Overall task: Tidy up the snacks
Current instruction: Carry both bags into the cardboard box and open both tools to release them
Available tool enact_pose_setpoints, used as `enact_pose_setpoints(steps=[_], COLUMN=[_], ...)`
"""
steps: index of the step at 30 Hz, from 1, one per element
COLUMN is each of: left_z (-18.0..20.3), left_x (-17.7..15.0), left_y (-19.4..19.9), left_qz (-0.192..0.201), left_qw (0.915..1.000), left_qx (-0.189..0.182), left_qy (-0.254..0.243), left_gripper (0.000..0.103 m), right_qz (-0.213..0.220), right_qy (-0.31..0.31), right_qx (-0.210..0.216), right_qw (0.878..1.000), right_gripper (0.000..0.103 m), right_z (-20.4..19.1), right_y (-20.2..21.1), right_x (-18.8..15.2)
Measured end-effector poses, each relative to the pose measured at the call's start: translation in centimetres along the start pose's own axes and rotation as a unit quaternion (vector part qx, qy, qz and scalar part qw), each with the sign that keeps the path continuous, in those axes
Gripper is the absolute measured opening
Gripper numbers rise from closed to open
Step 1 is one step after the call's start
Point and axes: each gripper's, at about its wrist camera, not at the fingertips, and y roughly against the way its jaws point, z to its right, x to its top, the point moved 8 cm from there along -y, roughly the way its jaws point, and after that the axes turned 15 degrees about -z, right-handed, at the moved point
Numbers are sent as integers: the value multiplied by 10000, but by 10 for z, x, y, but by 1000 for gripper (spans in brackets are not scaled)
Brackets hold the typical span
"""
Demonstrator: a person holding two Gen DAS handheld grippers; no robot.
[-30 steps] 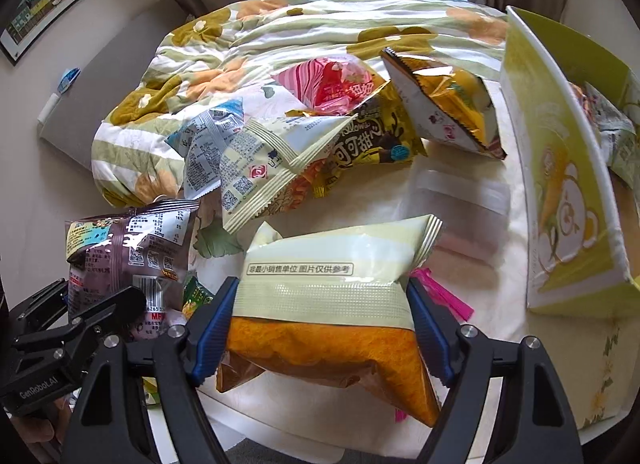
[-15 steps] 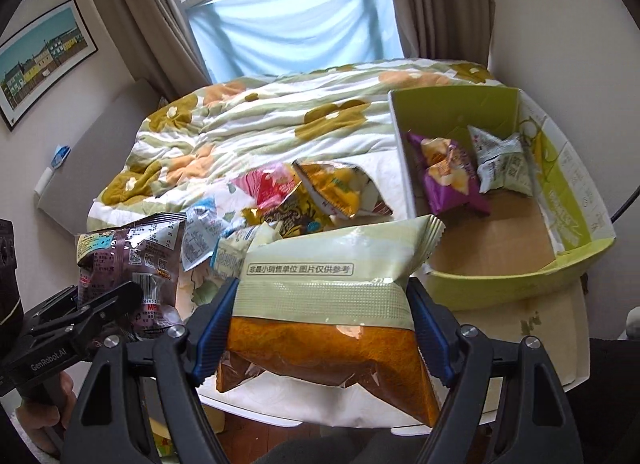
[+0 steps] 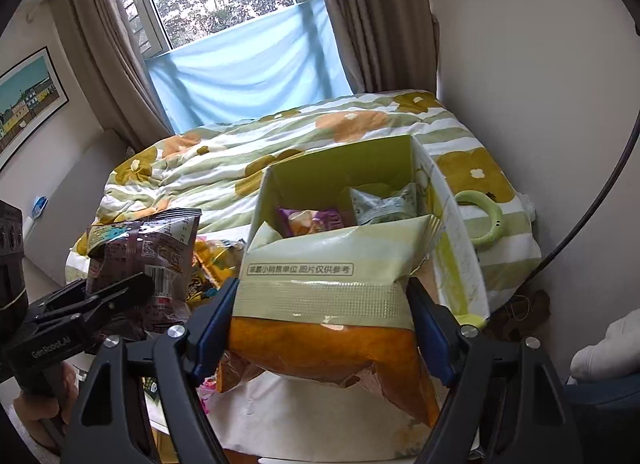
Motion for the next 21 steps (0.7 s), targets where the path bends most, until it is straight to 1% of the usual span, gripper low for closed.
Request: enact_pose_setpoints(steps=[3,6,10,12,13,14,16,21], left_z=[22,36,47,48,48,47,42,27], left_x=[16,27,28,24,21,19,13,-2], left_y=[-37,-70,-101,-111,-114,-116,-115,-101], left_qz=[-154,-287,-466,-524,-581,-607,-561,-566], left_qw=[9999,9994,9984,9976,9968,9961,9951,9921], left_qx=[16,87,180,330,403,474,599,824], left_qy=[58,163,282,320,366,429,557,764], left_gripper=[54,54,54,59,70,88,101,101], right_qz=[-55,-158,-356,-432,-472,-510,-577,-729], right_qy=[-41,29,126,186,208,220,232,254], right_qx=[68,110,206,263,287,318,389,555], right_qw=[10000,9998,9991,9986,9983,9980,9973,9955], right_gripper=[77,77,77,77,77,77,77,77], right_z=[31,54,77,83,86,88,93,97], right_y=[-4,-12,-26,-31,-34,-38,-43,-54], right_x=[13,23,30,32,33,34,36,36])
